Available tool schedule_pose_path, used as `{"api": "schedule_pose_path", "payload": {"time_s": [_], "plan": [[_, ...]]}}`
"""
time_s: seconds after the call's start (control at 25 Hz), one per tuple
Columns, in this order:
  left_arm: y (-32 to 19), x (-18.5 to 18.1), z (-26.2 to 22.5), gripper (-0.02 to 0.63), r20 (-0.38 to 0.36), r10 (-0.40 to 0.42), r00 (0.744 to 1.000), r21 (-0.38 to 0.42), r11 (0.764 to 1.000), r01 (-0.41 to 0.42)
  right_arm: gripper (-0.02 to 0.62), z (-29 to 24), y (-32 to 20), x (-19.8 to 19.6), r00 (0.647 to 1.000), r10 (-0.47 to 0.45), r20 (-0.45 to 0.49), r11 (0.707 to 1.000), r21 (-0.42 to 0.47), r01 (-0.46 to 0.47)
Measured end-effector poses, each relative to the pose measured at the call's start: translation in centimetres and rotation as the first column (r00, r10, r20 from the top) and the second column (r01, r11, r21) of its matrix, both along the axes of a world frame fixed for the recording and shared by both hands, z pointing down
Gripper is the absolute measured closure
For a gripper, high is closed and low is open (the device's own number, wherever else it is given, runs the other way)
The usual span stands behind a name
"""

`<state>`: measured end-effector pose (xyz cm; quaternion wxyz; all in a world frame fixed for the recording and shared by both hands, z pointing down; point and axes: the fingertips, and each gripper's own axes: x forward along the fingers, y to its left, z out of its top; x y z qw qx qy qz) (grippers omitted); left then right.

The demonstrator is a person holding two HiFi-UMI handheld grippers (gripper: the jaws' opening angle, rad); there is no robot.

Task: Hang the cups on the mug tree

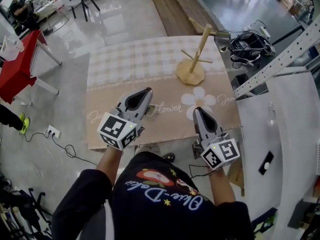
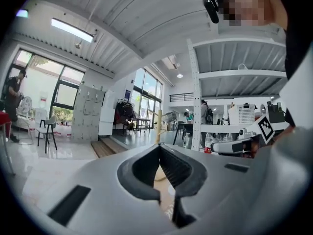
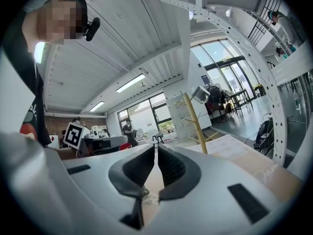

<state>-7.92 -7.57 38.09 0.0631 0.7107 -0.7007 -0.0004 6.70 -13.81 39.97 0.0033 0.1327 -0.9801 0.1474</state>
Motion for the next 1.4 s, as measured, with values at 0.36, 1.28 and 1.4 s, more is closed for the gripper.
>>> {"api": "schedule_pose_path", "payload": {"time_s": [0.36,1.28,1.4], "plan": [[2.2,-2.8,1.1,0.597,0.116,-0.004,0.993,-0.055,0.998,0.011,0.569,0.2,2.4,-6.0,0.995,-0.1,-0.01,0.995,-0.003,0.1],[5.6,-6.1,3.6,0.597,-0.033,0.207,0.978,-0.042,0.977,-0.209,0.548,2.4,8.5,-13.2,0.984,-0.114,-0.133,0.993,-0.02,0.113],[5.7,-6.1,4.4,0.597,-0.036,0.227,0.973,-0.043,0.973,-0.228,0.545,3.0,9.1,-13.5,0.977,-0.122,-0.177,0.992,-0.006,0.123]]}}
